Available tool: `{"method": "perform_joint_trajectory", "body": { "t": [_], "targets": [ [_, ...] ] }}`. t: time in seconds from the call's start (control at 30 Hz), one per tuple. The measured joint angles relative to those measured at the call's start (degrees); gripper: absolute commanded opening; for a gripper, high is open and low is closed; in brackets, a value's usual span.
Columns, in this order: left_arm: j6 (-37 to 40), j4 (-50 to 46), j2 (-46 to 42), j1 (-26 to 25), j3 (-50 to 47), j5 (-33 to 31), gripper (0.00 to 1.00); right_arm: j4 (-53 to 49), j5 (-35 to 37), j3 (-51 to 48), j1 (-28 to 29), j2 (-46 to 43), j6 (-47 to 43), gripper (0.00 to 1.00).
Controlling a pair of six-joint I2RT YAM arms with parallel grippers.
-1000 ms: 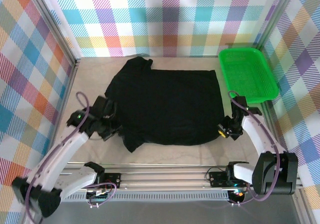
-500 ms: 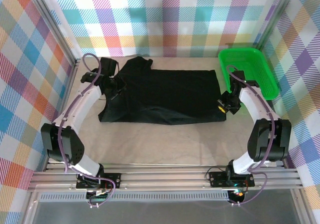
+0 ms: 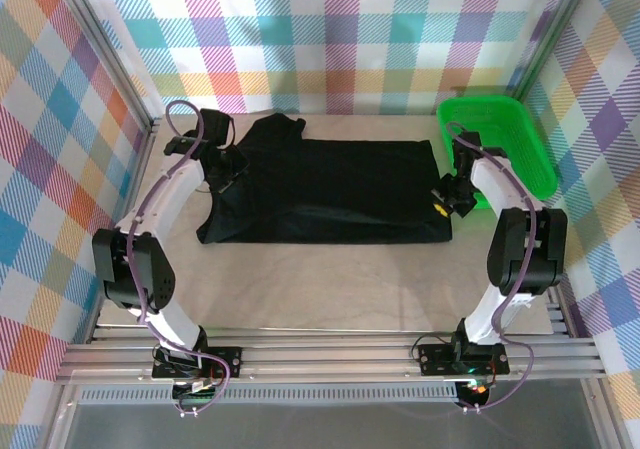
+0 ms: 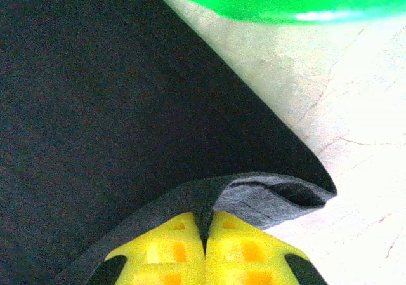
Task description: Fold and stack the t-shirts
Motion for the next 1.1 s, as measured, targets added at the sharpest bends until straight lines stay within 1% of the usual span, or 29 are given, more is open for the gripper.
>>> {"method": "perform_joint_trajectory", "body": {
  "t": [0.3, 0.47, 0.5, 0.53, 0.57, 0.6, 0.63, 0.67, 0.7, 0.73, 0.83, 0.9, 1.0, 1.07, 1.1],
  "targets": [
    [0.48, 0.2, 1.51, 0.87, 1.11, -0.66, 0.0, -0.07, 0.74, 2.97, 0.0, 3.06, 0.0, 0.0],
    [1.9, 1.25, 5.09, 0.96, 3.5, -0.74, 0.0, 0.0, 0.87, 4.22, 0.0, 4.81, -0.2, 0.0],
    [2.25, 1.62, 5.92, 0.98, 3.98, -0.74, 0.0, 0.2, 0.79, 4.5, 0.0, 5.14, -0.31, 0.03],
    [2.78, 1.9, 6.86, 1.05, 4.61, -0.72, 0.0, 0.15, 0.37, 5.07, 0.0, 5.64, -0.74, 0.07],
    [3.3, 2.03, 8.0, 1.2, 5.4, -0.7, 0.06, 0.2, -0.11, 5.77, 0.0, 6.23, -1.14, 0.15],
    [3.93, 2.03, 9.07, 1.33, 6.29, -0.61, 0.2, 0.02, -0.5, 6.73, 0.0, 6.99, -1.55, 0.23],
    [4.5, 1.86, 10.32, 1.46, 7.48, -0.63, 0.39, -0.13, -0.94, 7.8, 0.0, 7.87, -2.21, 0.28],
    [4.9, 1.53, 11.41, 1.6, 8.66, -0.92, 0.52, -0.13, -1.29, 8.55, 0.0, 8.44, -2.99, 0.33],
    [5.01, 1.33, 12.09, 1.68, 9.46, -1.46, 0.58, 0.04, -1.36, 8.74, 0.0, 8.55, -3.58, 0.36],
    [5.14, 1.2, 12.39, 1.79, 9.86, -2.45, 0.59, -0.07, -1.31, 8.74, 0.0, 8.31, -4.22, 0.38],
    [5.07, -0.11, 10.86, 2.1, 8.79, -5.01, 0.58, -0.28, -0.98, 7.76, 0.0, 5.6, -5.6, 0.39],
    [4.81, 0.0, 7.37, 2.4, 4.76, -5.81, 0.55, -0.07, -0.63, 5.77, 0.13, 1.49, -6.29, 0.36],
    [2.91, -0.2, -1.53, 3.32, -6.12, -4.98, 0.48, 0.44, -0.79, 0.98, 0.94, -5.9, -7.43, 0.27],
    [1.9, 0.04, -5.29, 4.24, -11.98, -3.58, 0.4, 1.14, -1.49, -2.47, 1.79, -9.05, -8.0, 0.19],
    [1.18, 0.46, -6.38, 4.72, -15.02, -2.45, 0.38, 1.86, -2.27, -4.5, 2.29, -9.97, -8.46, 0.16]
  ]
}}
